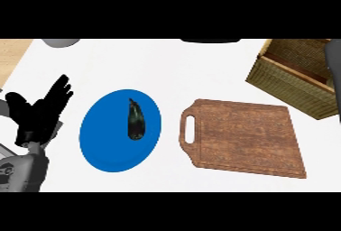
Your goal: Pick the cupcake from the cutting board and place it in the basket
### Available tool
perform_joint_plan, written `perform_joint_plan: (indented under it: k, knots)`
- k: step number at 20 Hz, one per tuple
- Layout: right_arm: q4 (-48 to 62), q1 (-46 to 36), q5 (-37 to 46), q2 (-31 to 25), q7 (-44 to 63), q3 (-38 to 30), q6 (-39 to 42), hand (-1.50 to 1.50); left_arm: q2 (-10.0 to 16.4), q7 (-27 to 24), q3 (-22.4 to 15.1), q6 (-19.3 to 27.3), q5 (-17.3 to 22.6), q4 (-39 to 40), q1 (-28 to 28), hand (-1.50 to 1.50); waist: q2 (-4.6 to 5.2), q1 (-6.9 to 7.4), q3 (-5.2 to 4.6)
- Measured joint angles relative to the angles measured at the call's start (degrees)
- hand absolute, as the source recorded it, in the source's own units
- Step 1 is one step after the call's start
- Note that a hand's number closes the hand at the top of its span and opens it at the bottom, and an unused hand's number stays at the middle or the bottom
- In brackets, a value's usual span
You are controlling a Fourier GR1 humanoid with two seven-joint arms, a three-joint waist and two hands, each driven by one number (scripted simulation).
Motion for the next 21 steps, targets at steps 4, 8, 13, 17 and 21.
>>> perform_joint_plan:
  k: [4,8,13,17,21]
  knots:
    - [-2.55,0.27,-2.53,-0.57,0.51,-3.48,-4.20,-1.50,0.20,-0.27,0.34,-0.20,0.00,0.13,0.50,0.00,-0.11,-0.41,-0.02]
    - [-7.14,2.94,-7.23,-2.77,0.28,-8.65,-6.99,-1.50,0.58,-0.49,1.01,-0.29,0.16,0.26,1.15,0.00,-0.31,-1.08,0.00]
    - [-18.53,11.07,-14.70,-5.49,1.44,-13.38,-2.74,-1.50,0.46,-0.47,1.42,0.01,0.14,0.07,1.82,0.00,-0.60,-2.00,-0.01]
    - [-27.56,20.63,-22.45,-8.31,1.93,-17.83,5.57,-1.50,0.46,-0.36,1.78,0.25,0.21,-0.59,2.40,0.00,-0.82,-2.85,-0.01]
    - [-34.71,30.39,-31.14,-10.68,0.78,-23.37,14.56,-1.50,0.28,-0.39,1.76,0.34,0.05,0.08,1.95,0.00,-0.72,-2.99,0.01]
